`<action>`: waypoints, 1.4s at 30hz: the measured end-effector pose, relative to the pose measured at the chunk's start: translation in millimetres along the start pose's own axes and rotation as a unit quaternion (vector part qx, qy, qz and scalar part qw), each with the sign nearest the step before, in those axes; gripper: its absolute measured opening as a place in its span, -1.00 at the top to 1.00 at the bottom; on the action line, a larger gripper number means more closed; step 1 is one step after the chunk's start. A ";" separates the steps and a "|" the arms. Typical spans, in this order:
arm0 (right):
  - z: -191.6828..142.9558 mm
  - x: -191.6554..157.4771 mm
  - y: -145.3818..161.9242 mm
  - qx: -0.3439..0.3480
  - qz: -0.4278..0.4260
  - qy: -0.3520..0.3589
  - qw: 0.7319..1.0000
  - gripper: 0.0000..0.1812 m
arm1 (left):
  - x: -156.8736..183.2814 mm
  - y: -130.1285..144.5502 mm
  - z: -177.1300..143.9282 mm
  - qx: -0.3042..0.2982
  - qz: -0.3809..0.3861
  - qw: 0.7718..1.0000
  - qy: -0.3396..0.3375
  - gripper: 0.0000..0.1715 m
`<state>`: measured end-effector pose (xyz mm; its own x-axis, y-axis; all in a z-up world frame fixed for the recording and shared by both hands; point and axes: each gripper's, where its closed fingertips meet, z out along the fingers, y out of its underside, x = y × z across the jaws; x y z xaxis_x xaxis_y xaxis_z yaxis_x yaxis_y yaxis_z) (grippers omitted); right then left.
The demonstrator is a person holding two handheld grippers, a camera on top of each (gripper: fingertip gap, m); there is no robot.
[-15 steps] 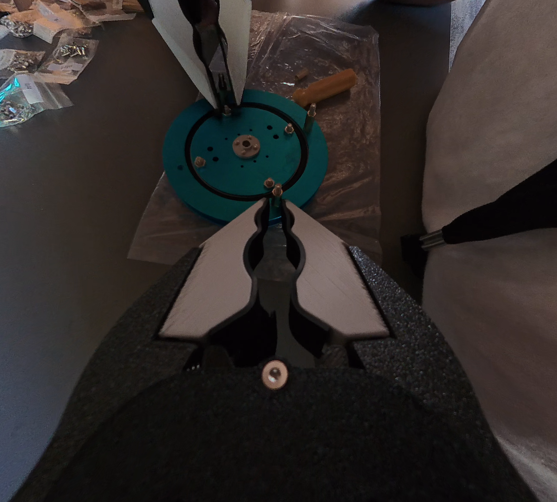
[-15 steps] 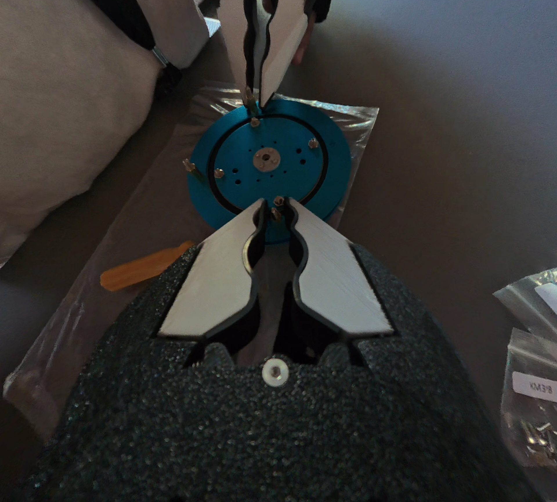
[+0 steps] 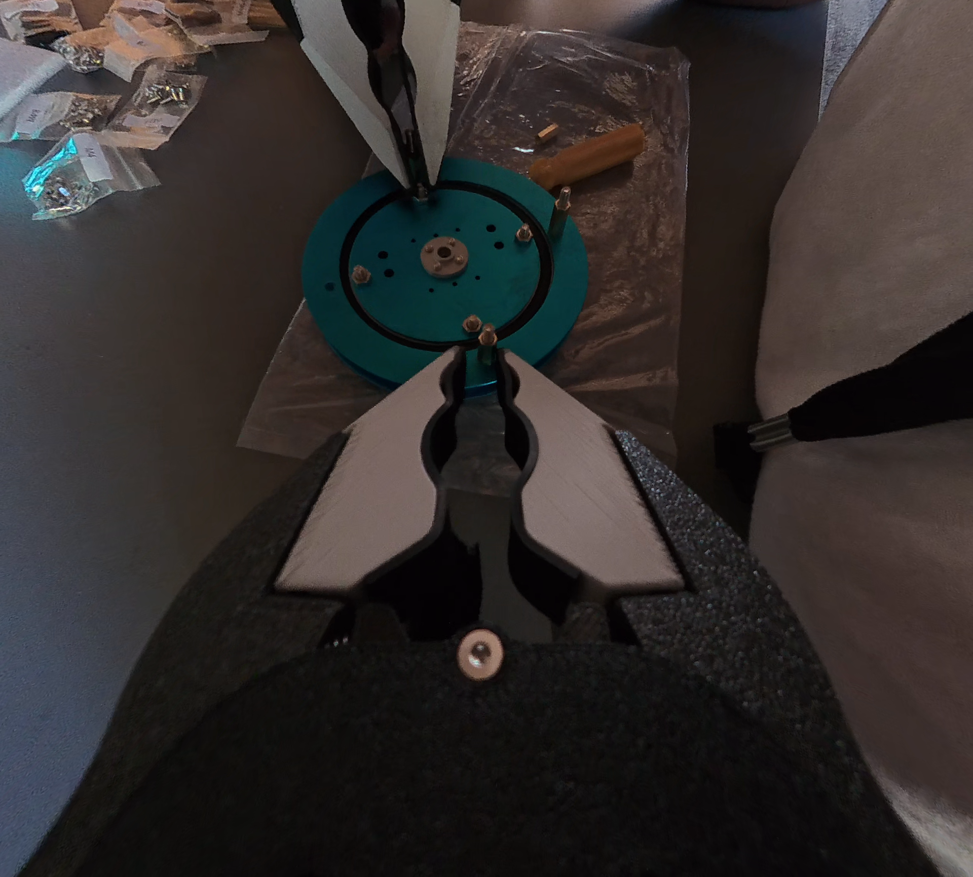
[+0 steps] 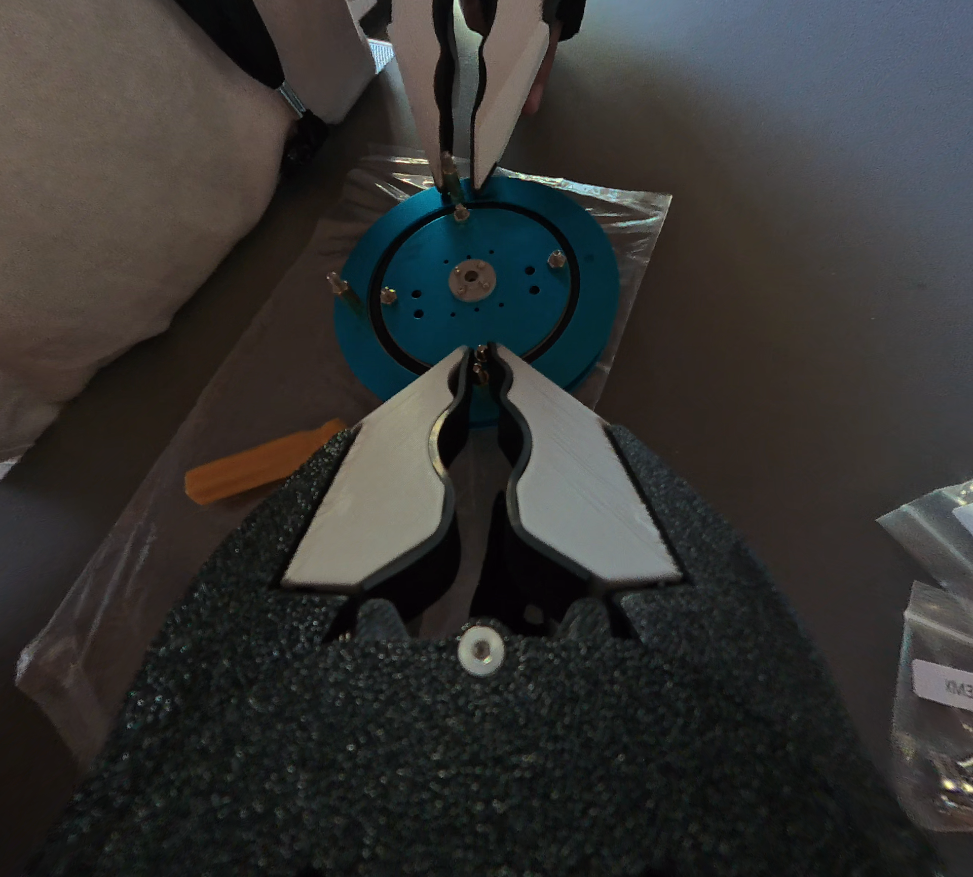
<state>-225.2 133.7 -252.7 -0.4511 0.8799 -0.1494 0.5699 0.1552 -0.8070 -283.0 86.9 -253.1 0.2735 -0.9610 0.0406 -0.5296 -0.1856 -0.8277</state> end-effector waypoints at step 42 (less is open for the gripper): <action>-9.6 32.9 -8.2 0.047 0.196 0.009 0.979 0.66 | -55.8 -5.9 0.0 0.030 -0.252 0.966 0.043 0.79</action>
<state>-238.2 165.7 -245.6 -0.1977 0.8713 -0.4491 0.6316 -0.2372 -0.7381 -295.1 141.7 -250.5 0.4164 -0.7649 0.4915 -0.2974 -0.6254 -0.7214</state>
